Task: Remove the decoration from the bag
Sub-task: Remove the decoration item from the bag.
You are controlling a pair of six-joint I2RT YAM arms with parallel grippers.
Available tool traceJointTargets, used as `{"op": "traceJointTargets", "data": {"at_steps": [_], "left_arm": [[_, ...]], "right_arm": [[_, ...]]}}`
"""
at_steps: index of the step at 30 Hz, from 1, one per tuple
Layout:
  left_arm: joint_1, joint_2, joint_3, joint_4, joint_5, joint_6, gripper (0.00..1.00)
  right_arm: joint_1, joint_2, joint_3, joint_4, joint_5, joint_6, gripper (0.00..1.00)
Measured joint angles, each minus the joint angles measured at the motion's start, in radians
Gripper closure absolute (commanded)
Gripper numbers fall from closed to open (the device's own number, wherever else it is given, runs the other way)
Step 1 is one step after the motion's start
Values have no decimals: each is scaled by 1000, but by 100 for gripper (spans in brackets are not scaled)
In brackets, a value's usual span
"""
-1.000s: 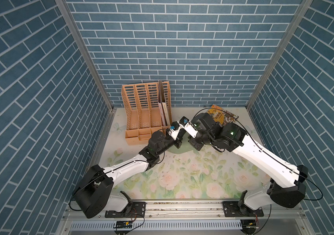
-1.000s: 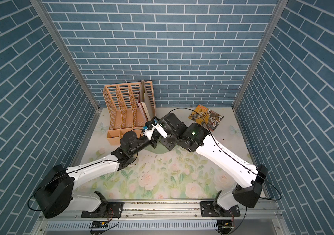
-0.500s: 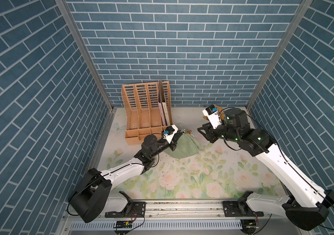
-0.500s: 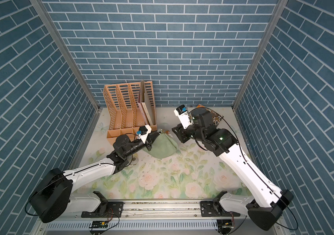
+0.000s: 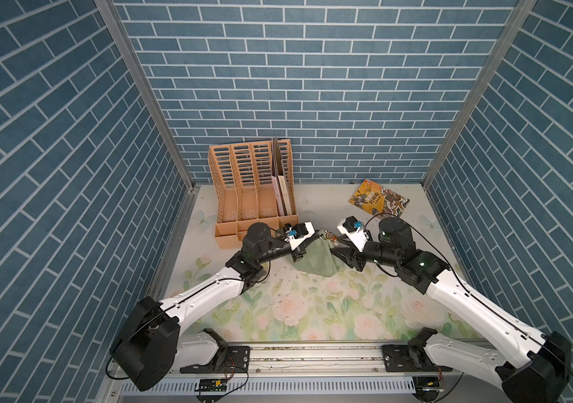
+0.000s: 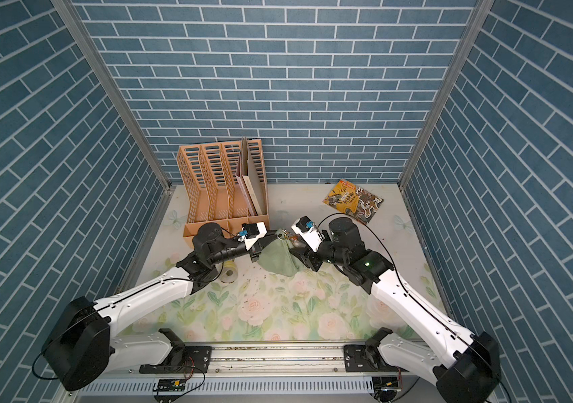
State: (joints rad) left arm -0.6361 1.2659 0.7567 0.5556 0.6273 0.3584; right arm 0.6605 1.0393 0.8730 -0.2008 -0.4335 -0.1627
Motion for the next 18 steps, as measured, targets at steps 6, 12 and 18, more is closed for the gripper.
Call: {"op": "traceJointTargets", "data": {"at_steps": [6, 12, 18], "left_arm": [[0, 0, 75, -129, 3, 111, 100], [0, 0, 97, -230, -25, 212, 100], [0, 0, 97, -284, -47, 276, 100]], "right_arm": [[-4, -6, -36, 101, -16, -30, 52], [-34, -7, -43, 136, -23, -48, 54], [-58, -11, -60, 154, -62, -48, 55]]}}
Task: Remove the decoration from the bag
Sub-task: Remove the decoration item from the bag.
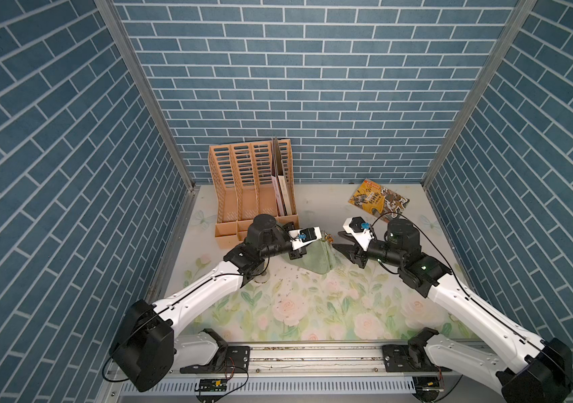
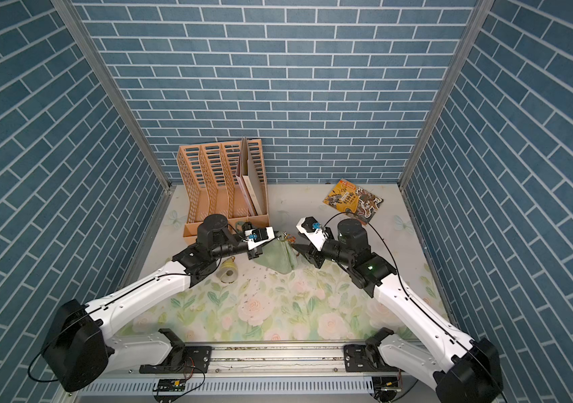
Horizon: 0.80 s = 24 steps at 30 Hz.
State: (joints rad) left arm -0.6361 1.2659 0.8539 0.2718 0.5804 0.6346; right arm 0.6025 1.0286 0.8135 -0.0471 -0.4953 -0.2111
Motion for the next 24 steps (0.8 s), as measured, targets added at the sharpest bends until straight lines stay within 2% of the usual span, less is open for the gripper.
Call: {"op": "traceJointTargets", "data": {"at_steps": [11, 14, 16, 21, 24], "left_arm": [[-15, -17, 12, -41, 0, 35, 100], [-15, -21, 12, -53, -4, 39, 100], [-17, -21, 12, -53, -25, 43, 100], [-62, -2, 9, 2, -195, 50, 100], [-116, 39, 8, 66, -335, 34, 100]], "right_arm": [[-2, 86, -32, 88, -56, -5, 58], [-2, 102, -35, 101, -66, -8, 69], [-2, 107, -36, 100, -72, -8, 81], [2, 80, -65, 91, -28, 18, 93], [32, 48, -66, 51, 76, 55, 96]]}}
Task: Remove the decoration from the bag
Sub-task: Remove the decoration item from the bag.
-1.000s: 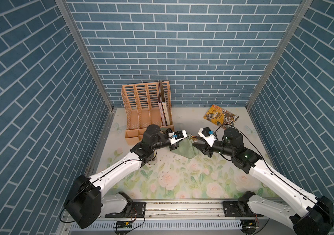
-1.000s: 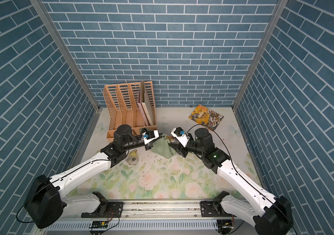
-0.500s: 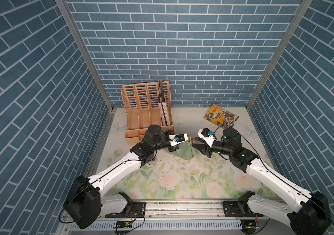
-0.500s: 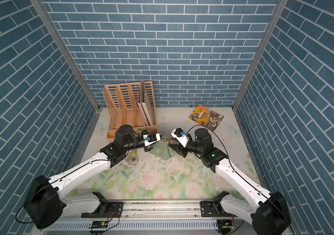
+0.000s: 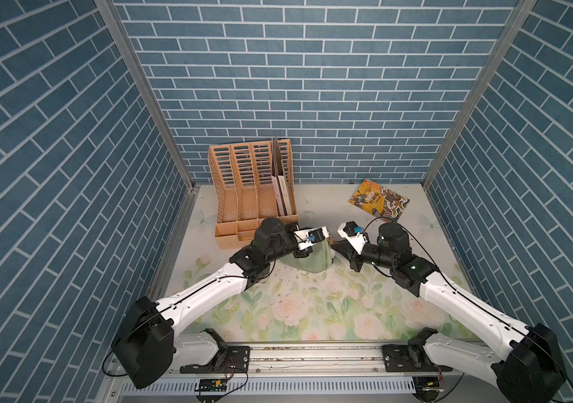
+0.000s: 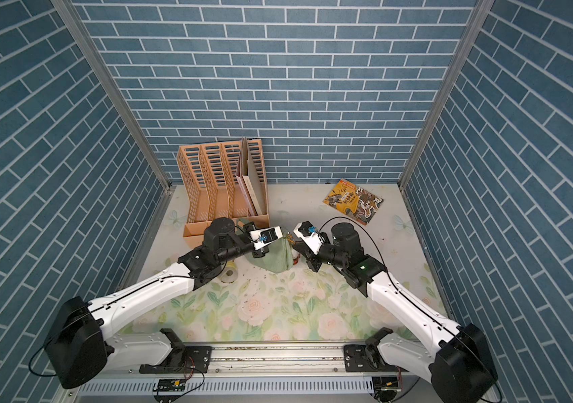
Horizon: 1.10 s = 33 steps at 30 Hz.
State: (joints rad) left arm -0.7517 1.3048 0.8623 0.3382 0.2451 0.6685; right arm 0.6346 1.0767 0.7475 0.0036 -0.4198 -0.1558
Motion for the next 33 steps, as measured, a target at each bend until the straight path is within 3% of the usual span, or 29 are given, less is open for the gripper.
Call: {"op": "traceJointTargets", "data": {"at_steps": [6, 13, 20, 28, 33], "left_arm": [[-105, 63, -48, 166, -275, -12, 100], [-139, 78, -108, 373, -452, -18, 100], [-151, 120, -108, 520, -562, -48, 100], [-154, 167, -108, 590, -627, -68, 100], [-155, 168, -108, 623, -629, -84, 100]], "right_arm": [[133, 1, 121, -194, 304, 60, 100], [171, 71, 396, -490, 522, 108, 100], [220, 230, 634, -705, 565, 276, 100], [249, 317, 682, -754, 535, 547, 100], [252, 303, 662, -685, 487, 646, 83]]}}
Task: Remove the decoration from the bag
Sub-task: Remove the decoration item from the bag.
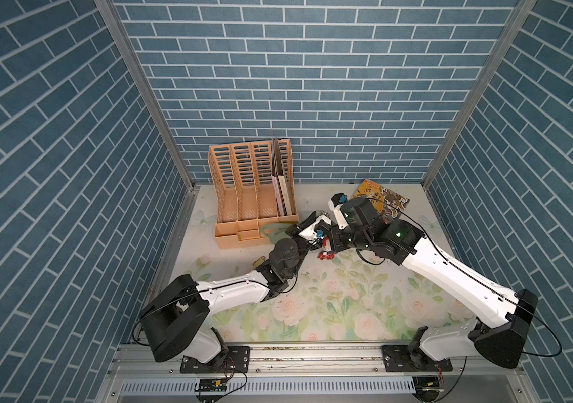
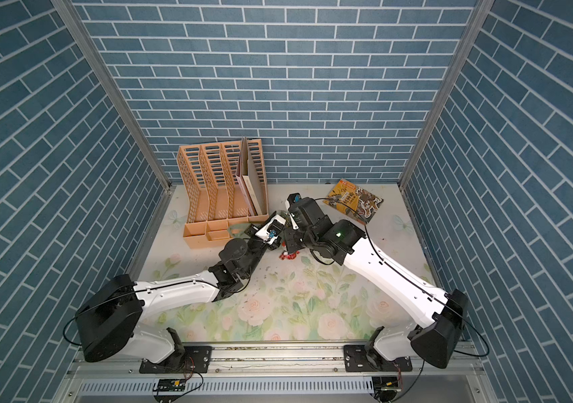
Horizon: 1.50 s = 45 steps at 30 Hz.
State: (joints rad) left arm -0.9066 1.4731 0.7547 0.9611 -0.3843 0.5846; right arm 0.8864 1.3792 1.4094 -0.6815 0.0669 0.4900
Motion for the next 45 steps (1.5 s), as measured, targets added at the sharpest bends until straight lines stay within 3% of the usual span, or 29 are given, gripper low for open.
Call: {"op": "traceJointTargets", "data": {"at_steps": [9, 15, 21, 27, 30, 45], "left_arm": [[29, -40, -39, 29, 76, -86, 100], [98, -127, -101, 47, 206, -180, 100], [130, -159, -123, 55, 340, -254, 100], [132, -163, -124, 48, 438, -305, 100], [132, -167, -124, 42, 475, -325, 100], [138, -178, -140, 82, 687, -426, 100]], "right_arm": [[6, -70, -167, 169, -98, 61, 66], [-75, -239, -304, 307, -204, 5, 69], [-121, -401, -528, 575, -301, -82, 77], [-119, -385, -669, 852, -405, -122, 73], [-119, -369, -693, 932, -418, -145, 66], [-153, -328, -749, 1107, -510, -210, 52]]}}
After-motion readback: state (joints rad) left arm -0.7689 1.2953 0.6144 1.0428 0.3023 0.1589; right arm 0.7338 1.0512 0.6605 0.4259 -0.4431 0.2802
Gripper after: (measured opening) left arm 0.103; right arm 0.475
